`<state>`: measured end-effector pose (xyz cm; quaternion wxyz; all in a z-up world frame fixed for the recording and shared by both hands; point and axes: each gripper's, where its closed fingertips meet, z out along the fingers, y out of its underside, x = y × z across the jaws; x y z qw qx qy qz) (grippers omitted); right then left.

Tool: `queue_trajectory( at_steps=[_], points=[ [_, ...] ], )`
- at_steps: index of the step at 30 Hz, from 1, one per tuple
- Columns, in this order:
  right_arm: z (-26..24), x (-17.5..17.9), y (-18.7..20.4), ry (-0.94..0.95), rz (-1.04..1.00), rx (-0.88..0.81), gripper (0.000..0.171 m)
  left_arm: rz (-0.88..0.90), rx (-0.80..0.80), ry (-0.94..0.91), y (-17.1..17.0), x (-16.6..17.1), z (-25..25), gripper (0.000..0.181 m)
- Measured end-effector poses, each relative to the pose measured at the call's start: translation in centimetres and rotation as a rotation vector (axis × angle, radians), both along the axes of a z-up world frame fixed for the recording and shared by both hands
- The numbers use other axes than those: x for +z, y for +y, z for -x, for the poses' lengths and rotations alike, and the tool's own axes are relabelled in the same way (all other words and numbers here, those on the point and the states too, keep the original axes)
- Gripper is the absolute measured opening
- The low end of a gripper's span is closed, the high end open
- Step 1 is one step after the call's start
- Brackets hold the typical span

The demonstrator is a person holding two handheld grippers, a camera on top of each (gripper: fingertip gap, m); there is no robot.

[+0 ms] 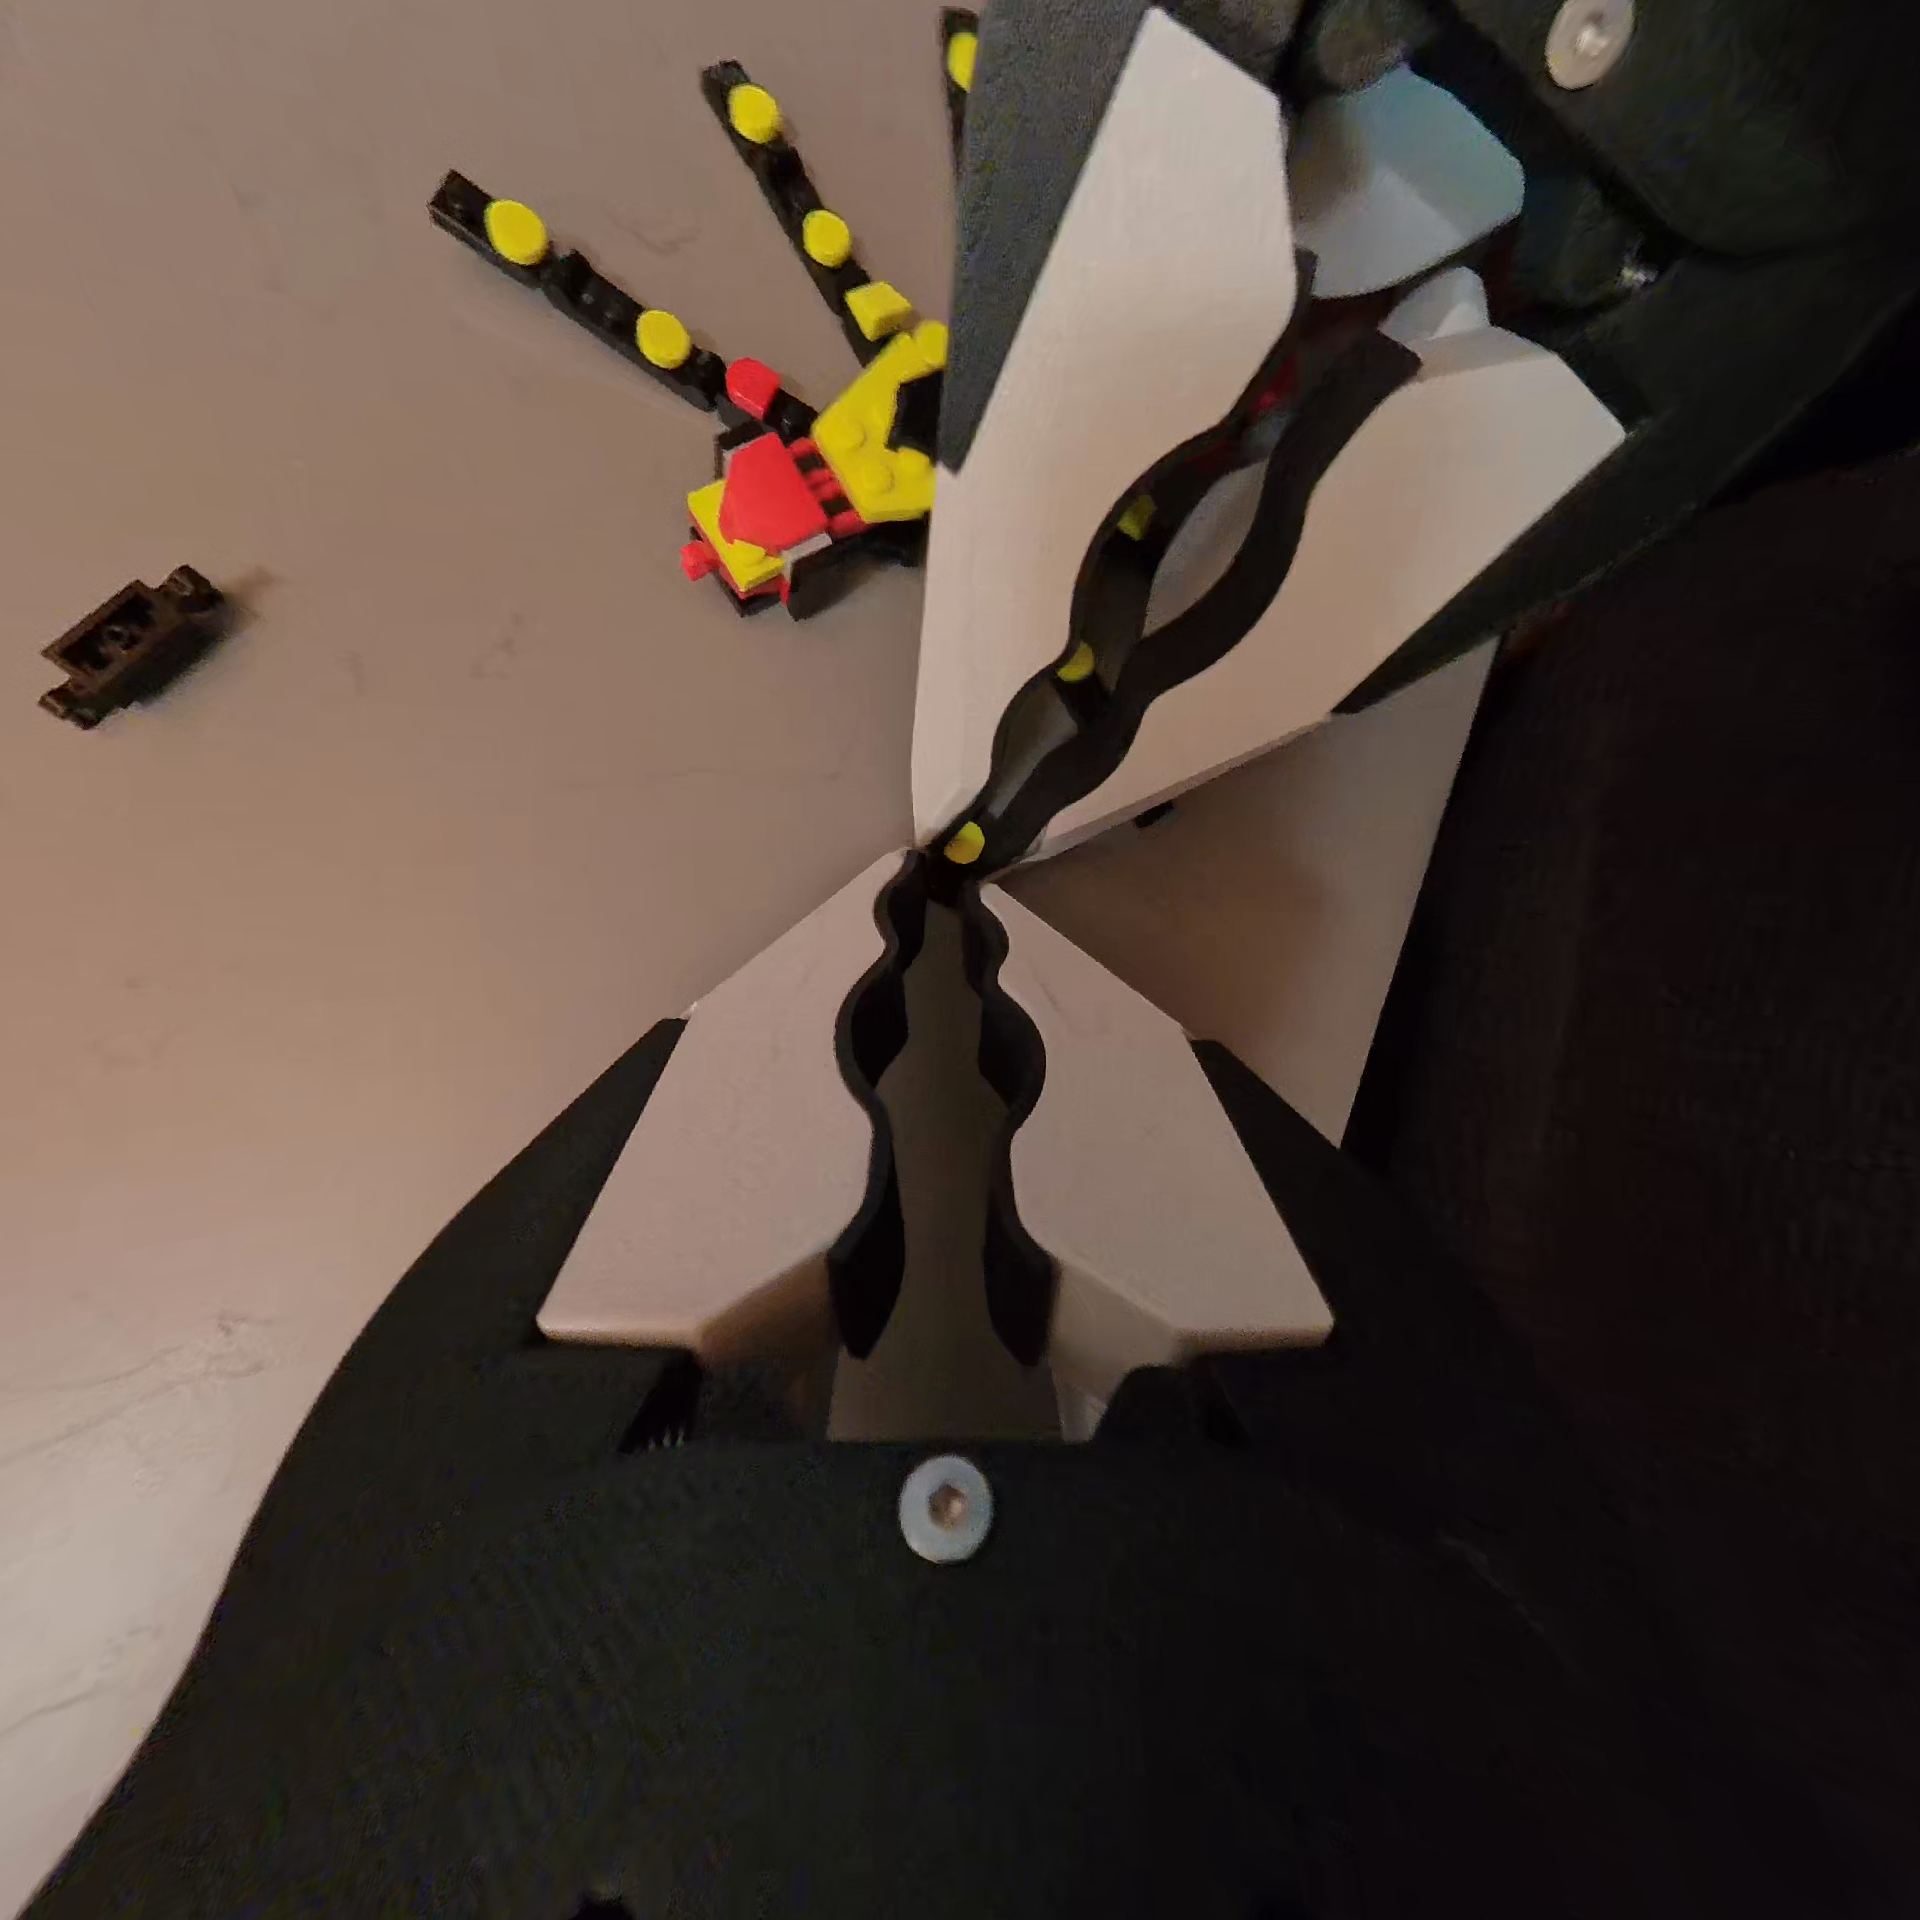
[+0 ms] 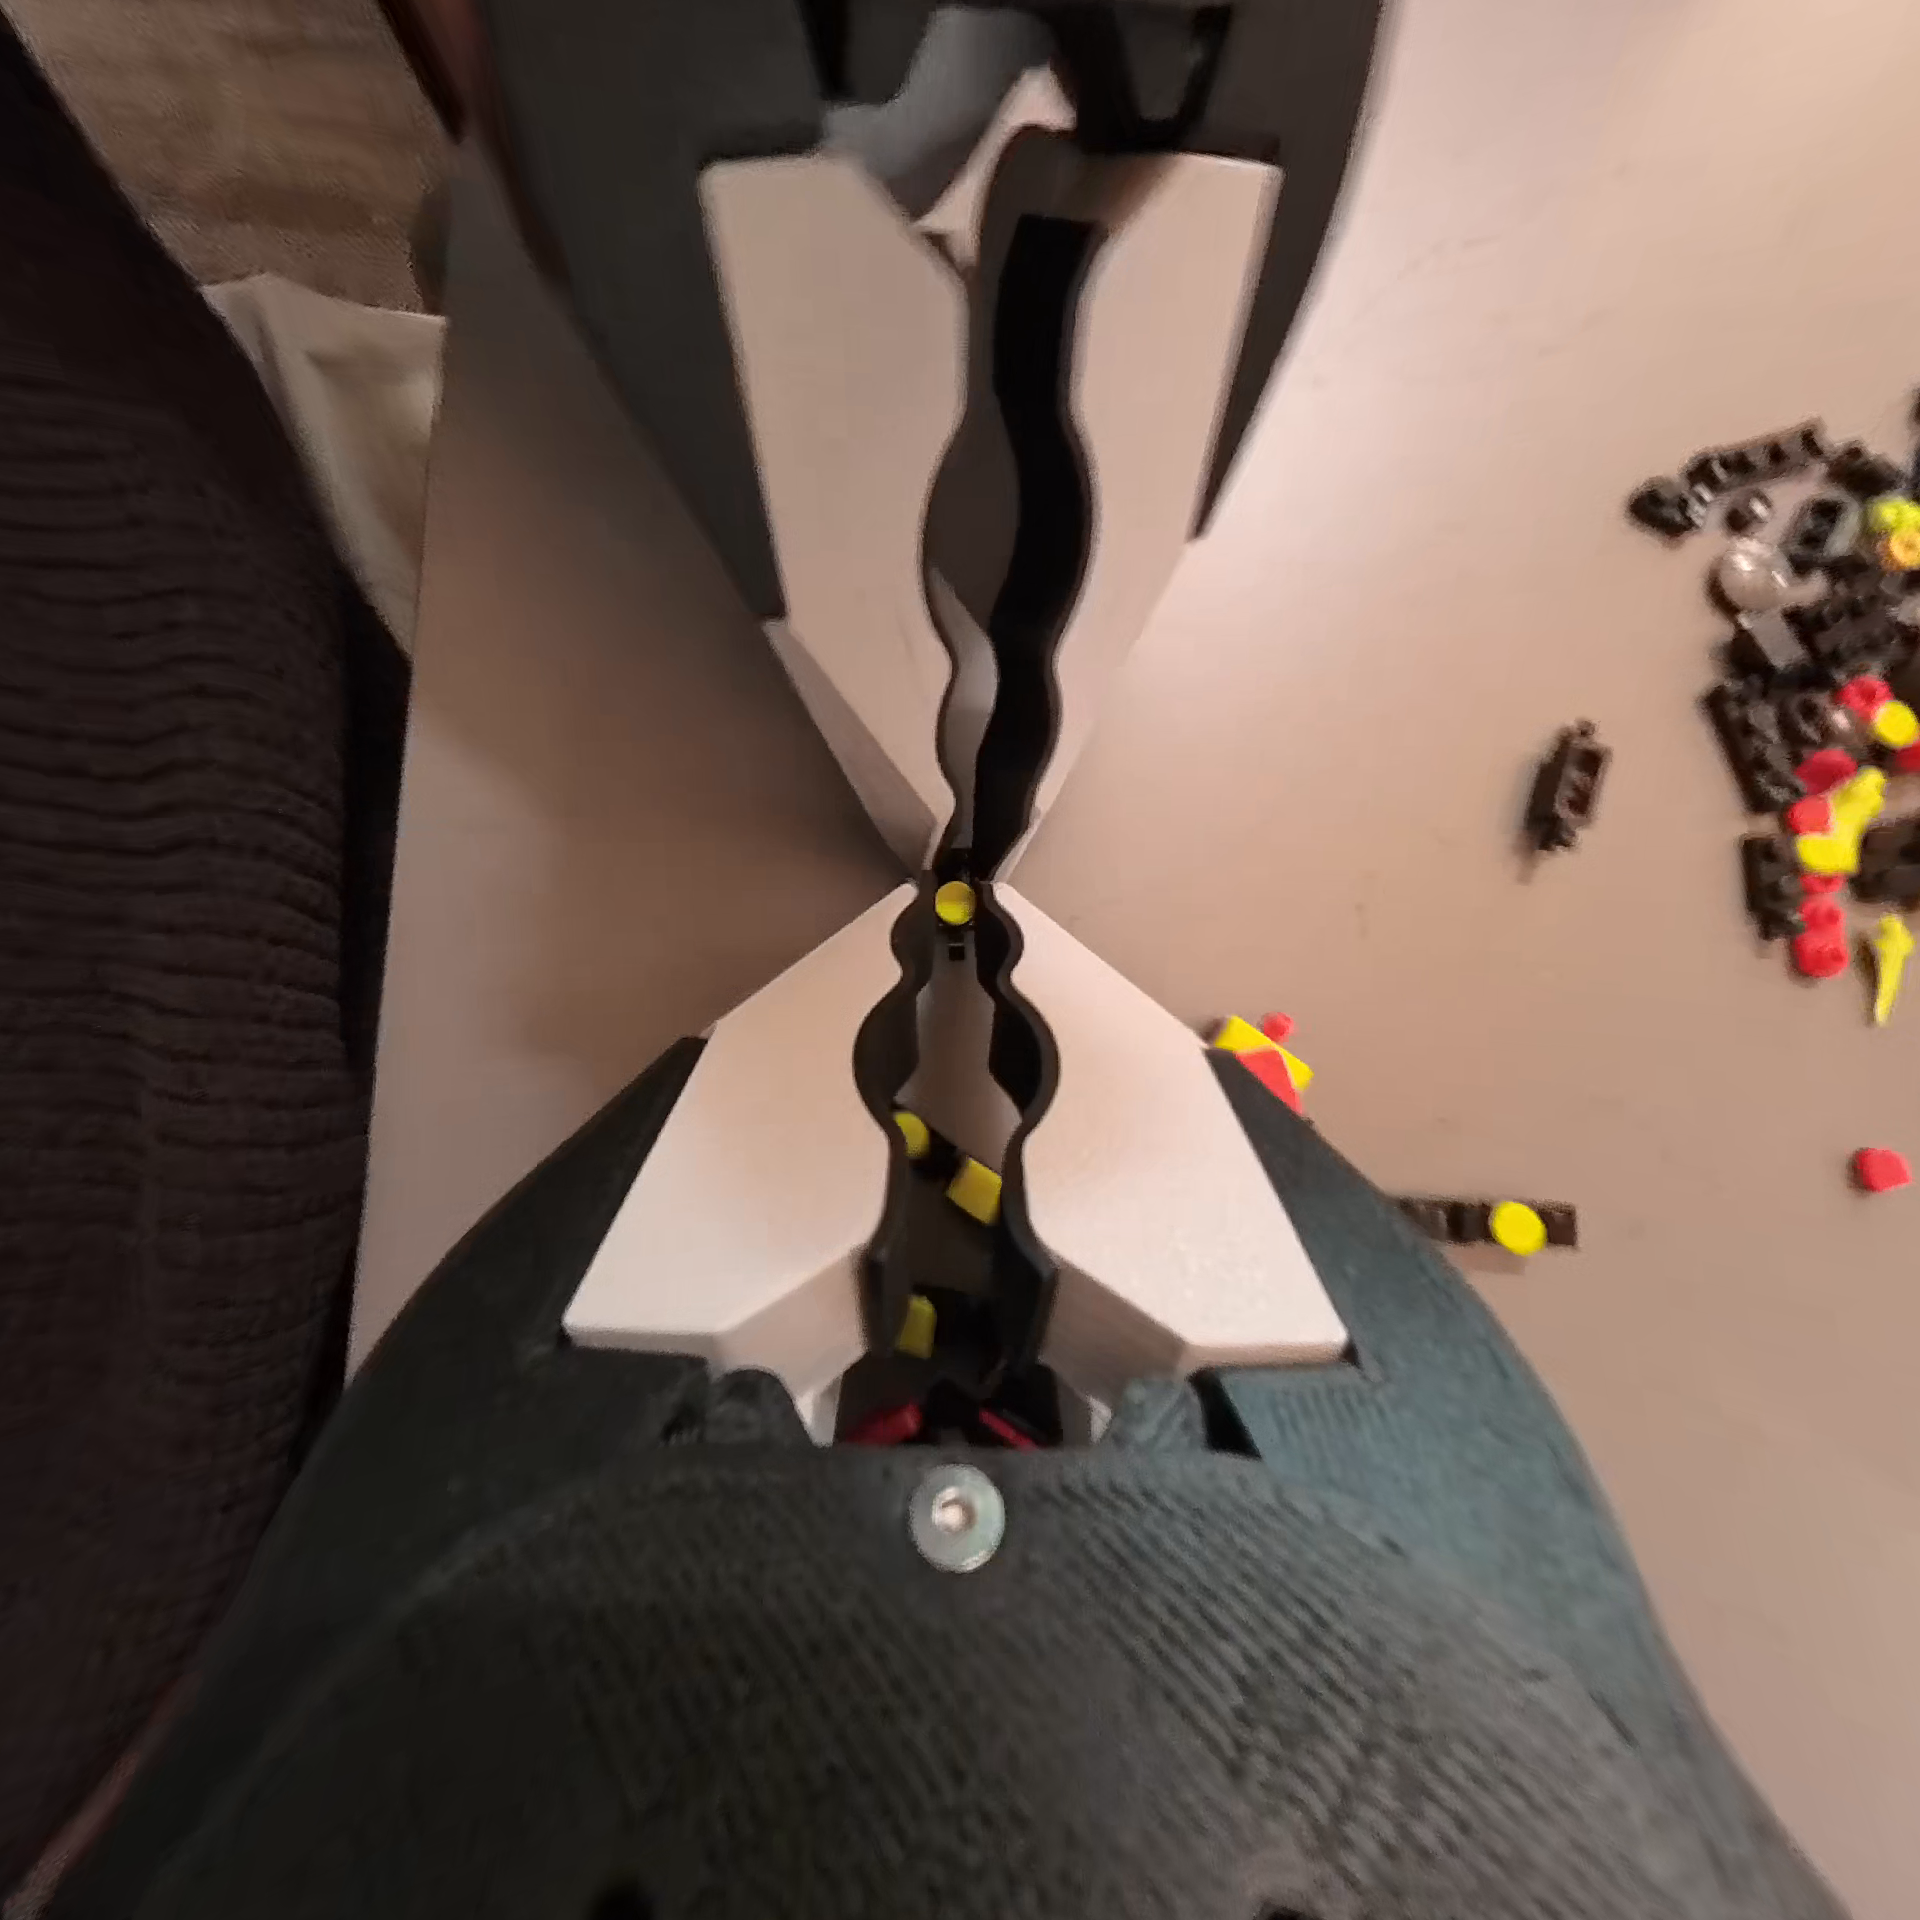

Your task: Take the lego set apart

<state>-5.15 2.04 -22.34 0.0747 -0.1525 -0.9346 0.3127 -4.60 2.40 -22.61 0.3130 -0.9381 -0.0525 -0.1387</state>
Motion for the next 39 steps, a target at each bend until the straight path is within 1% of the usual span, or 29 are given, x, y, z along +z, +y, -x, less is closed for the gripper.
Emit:
queue_trajectory(
  at_steps=[3,5,8,13,20,26,32,39],
  points=[
    [-0.2,-0.1,-0.4,0.018,0.0,0.02,0.007,-0.042,-0.115,0.086,-0.6,0.3,-0.4,0.006],
    [-0.1,-0.1,-0.3,0.004,0.013,0.013,0.007,-0.085,-0.15,0.102,-0.6,0.7,-0.5,0.002],
    [-0.2,-0.1,-0.3,-0.019,0.032,0.011,0.007,-0.15,-0.136,0.015,-0.4,1.8,-0.6,0.0],
    [-0.3,-0.1,-0.4,-0.019,0.033,0.017,0.007,-0.102,-0.117,0.028,-0.7,0.6,0.0,0.0],
    [-0.3,-0.1,-0.5,-0.024,0.036,0.016,0.007,-0.095,-0.106,-0.011,-0.6,0.4,-0.4,0.0],
    [-0.3,-0.1,-0.5,-0.028,0.033,0.012,0.007,-0.063,-0.063,-0.027,-0.5,0.4,-0.4,0.0],
    [-0.3,-0.1,-0.5,-0.032,0.027,-0.001,0.007,0.021,0.084,-0.141,-0.4,0.3,-0.4,0.0],
    [-0.3,-0.1,-0.5,-0.009,0.014,-0.01,0.007,0.146,0.177,-0.053,-0.4,0.1,-0.4,0.0]
  ],
)
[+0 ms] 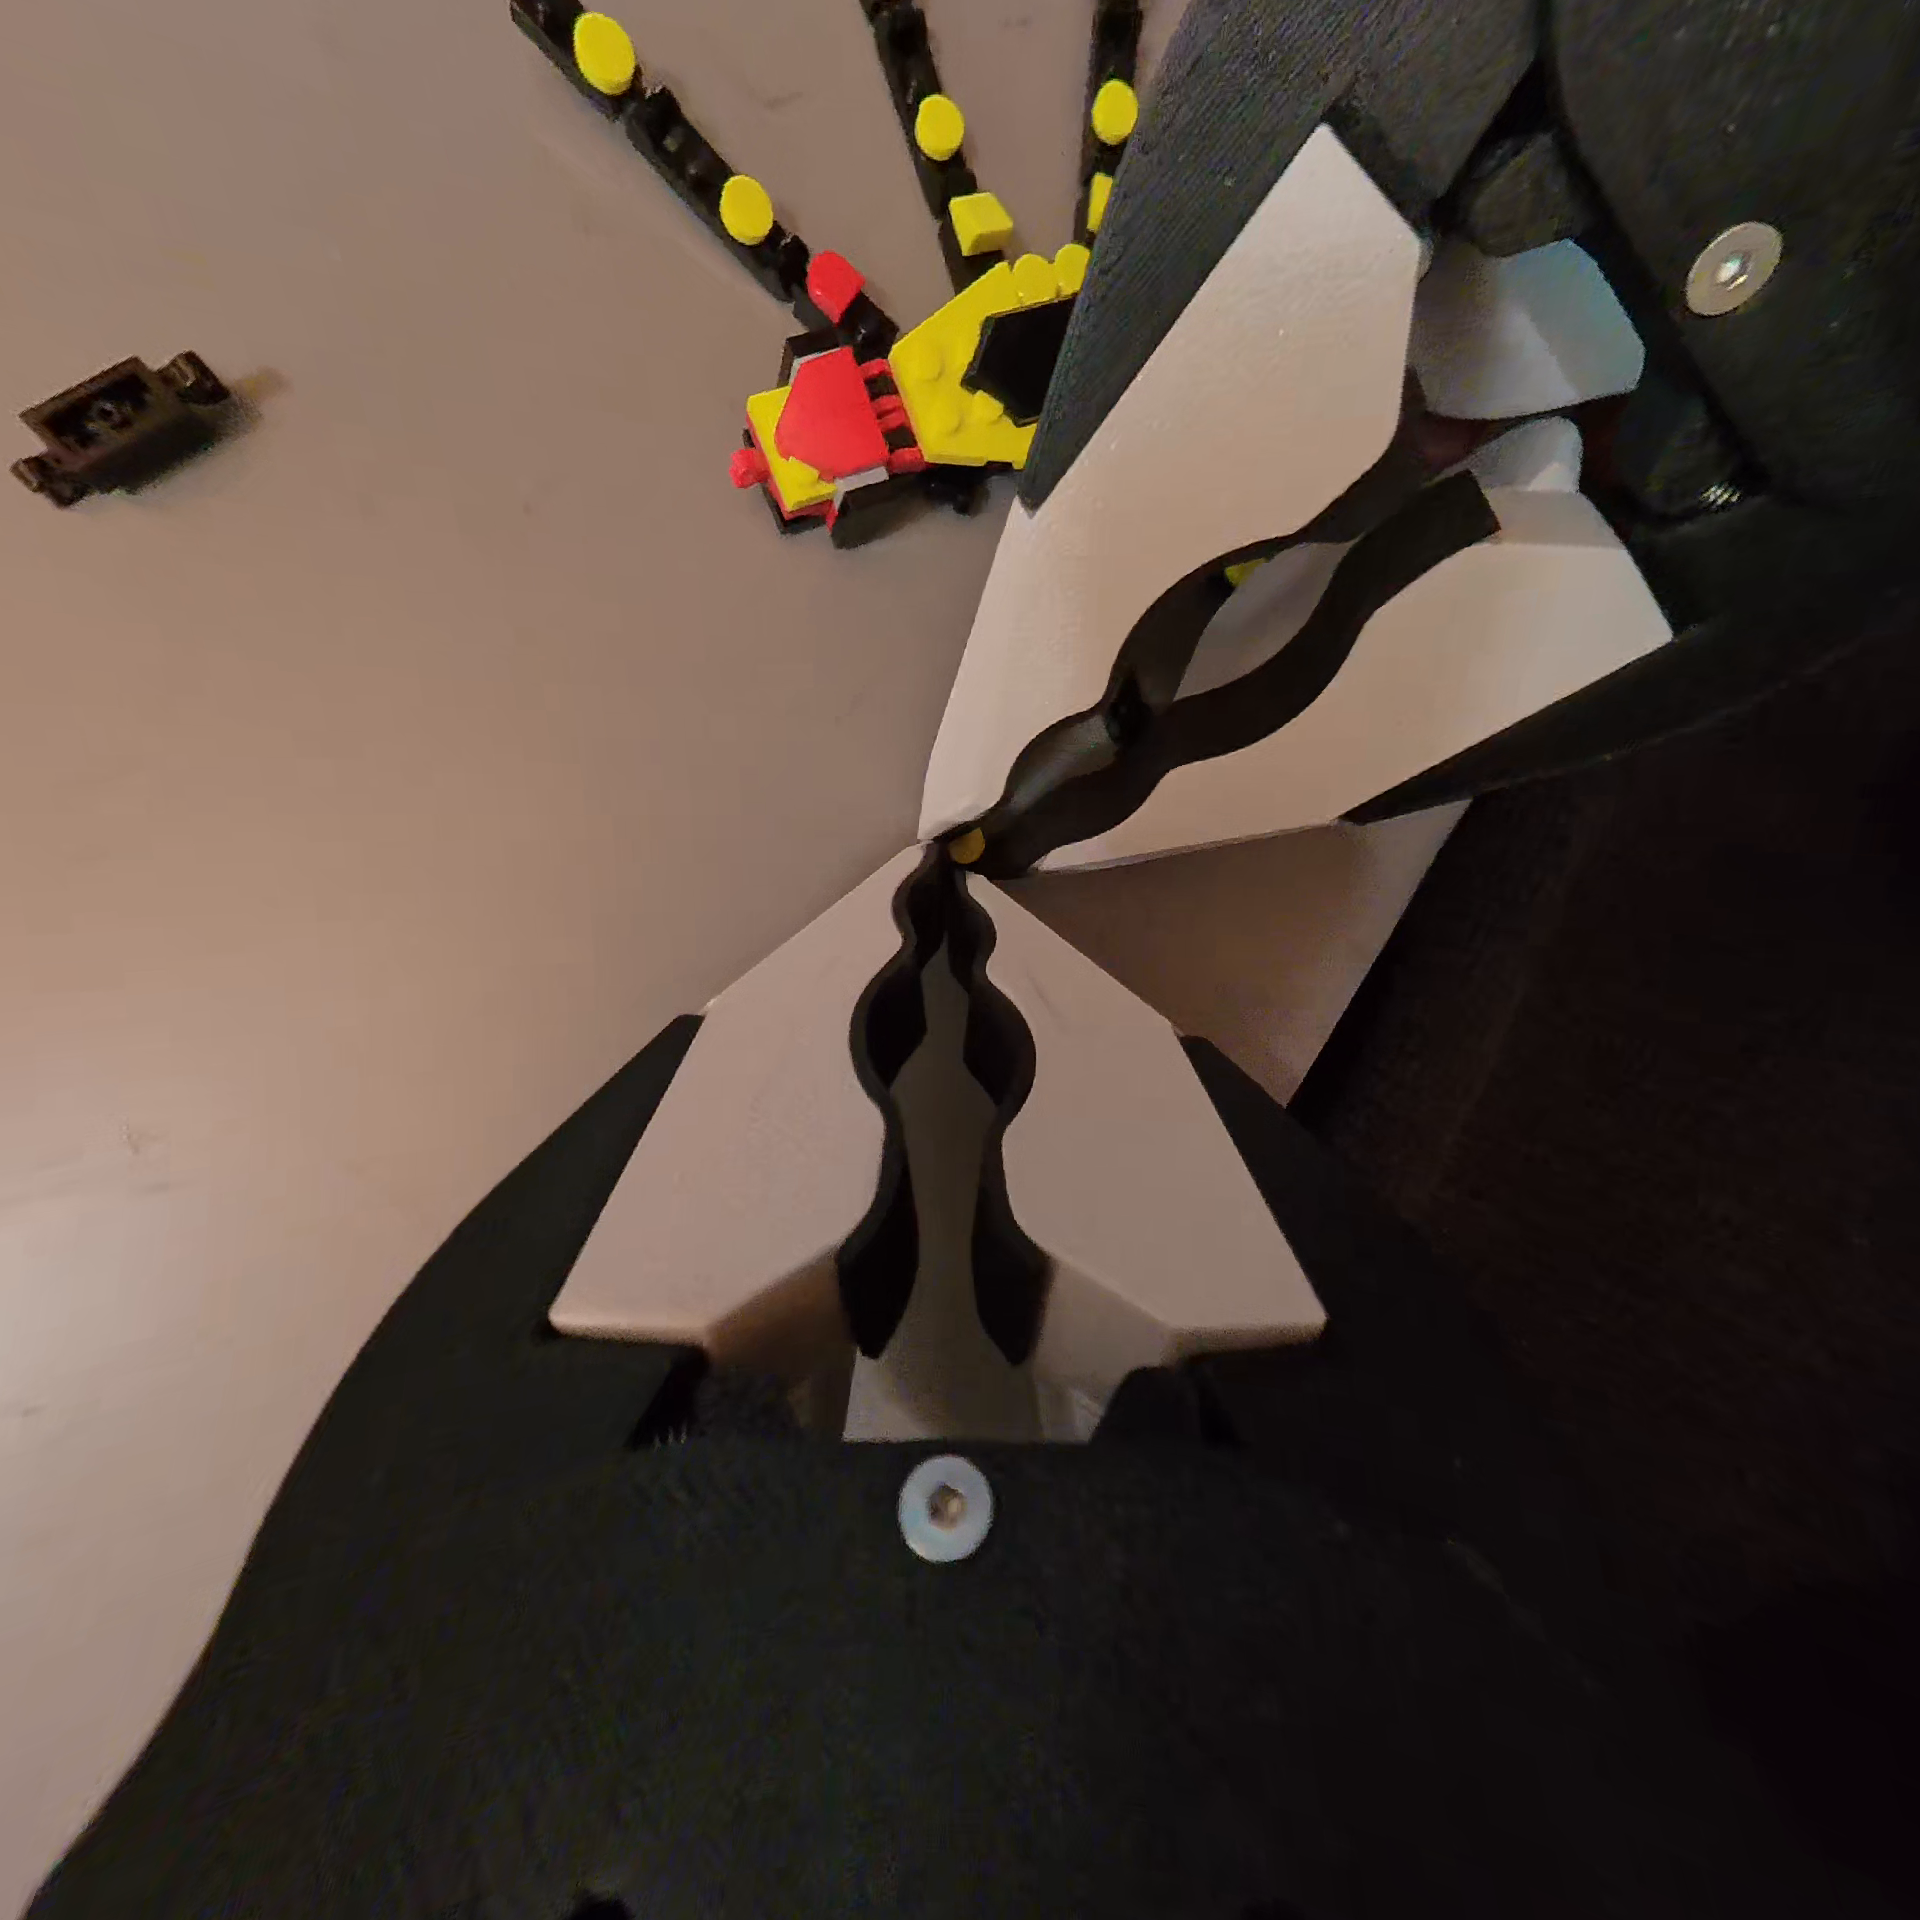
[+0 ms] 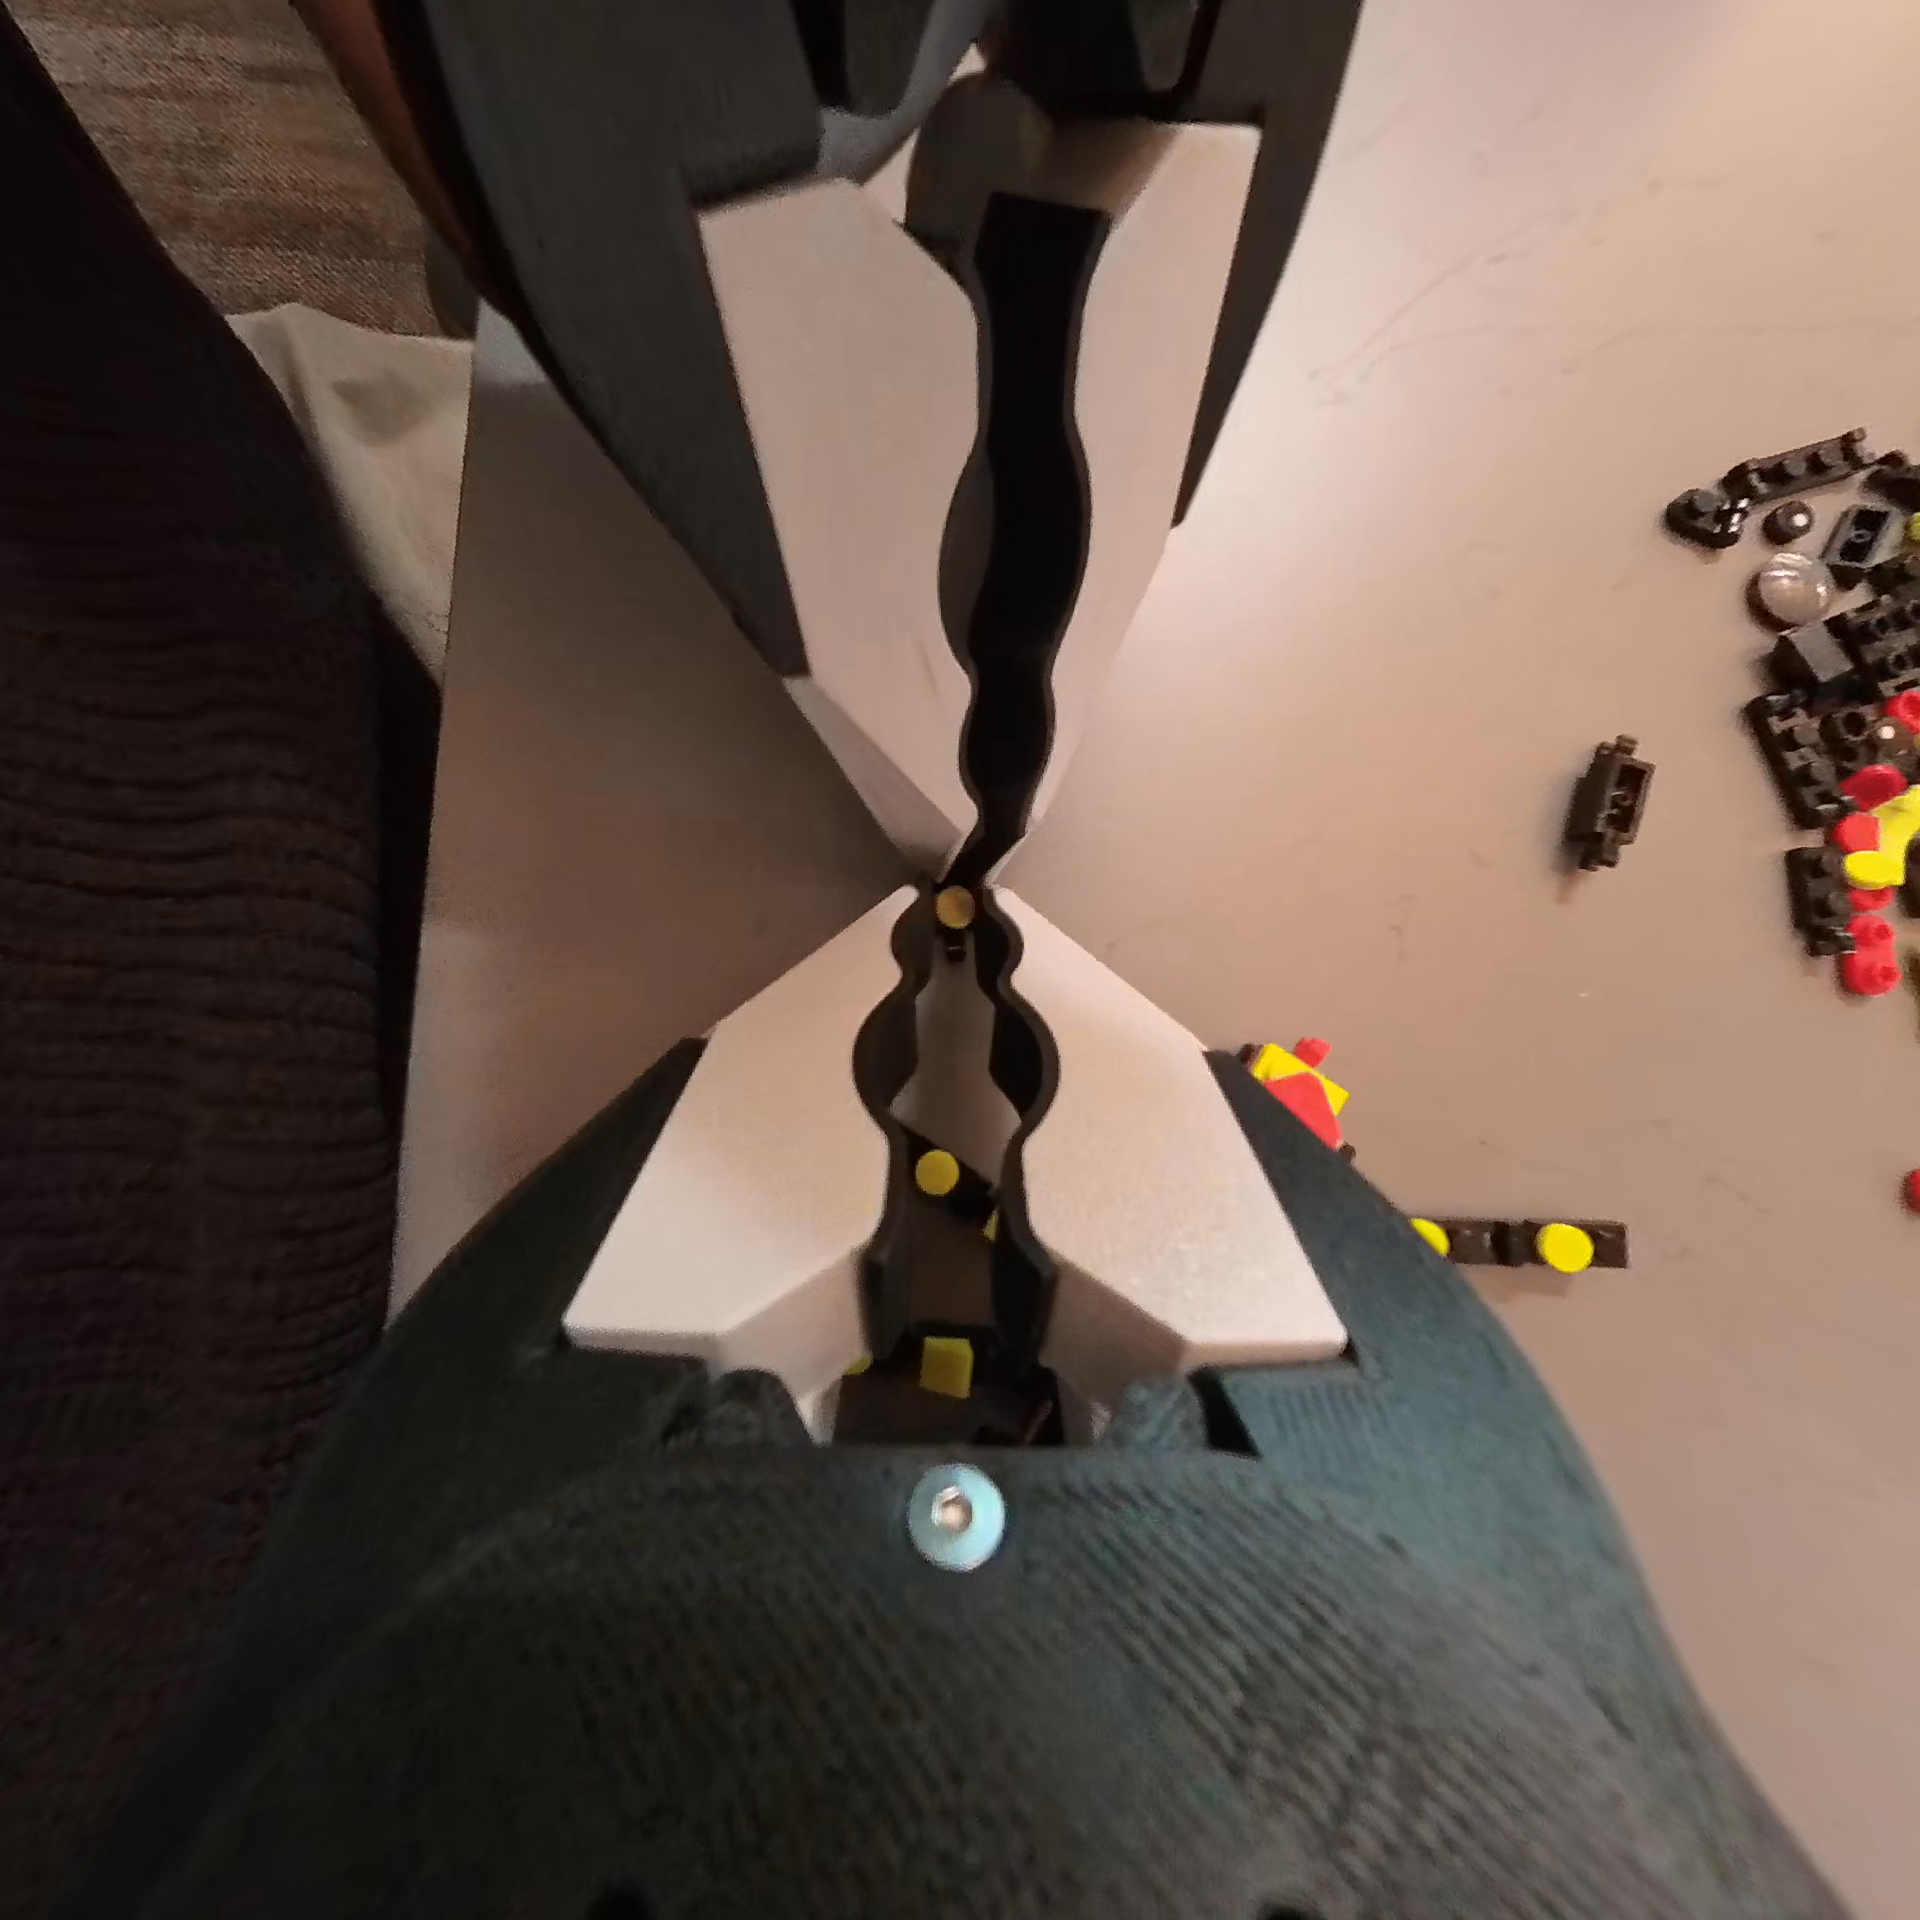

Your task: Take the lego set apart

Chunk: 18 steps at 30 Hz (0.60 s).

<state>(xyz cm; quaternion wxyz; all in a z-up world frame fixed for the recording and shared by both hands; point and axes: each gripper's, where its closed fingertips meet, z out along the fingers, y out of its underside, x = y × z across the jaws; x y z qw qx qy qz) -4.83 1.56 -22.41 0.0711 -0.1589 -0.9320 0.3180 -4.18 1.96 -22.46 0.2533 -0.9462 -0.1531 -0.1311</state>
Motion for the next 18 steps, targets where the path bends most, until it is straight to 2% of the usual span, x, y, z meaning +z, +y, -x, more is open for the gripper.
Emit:
queue_trajectory(
  at_steps=[18],
  points=[
    [0.01,0.03,0.17,0.009,0.012,-0.042,0.006,0.054,-0.012,0.157,0.06,-0.13,0.05,0.001]
  ],
)
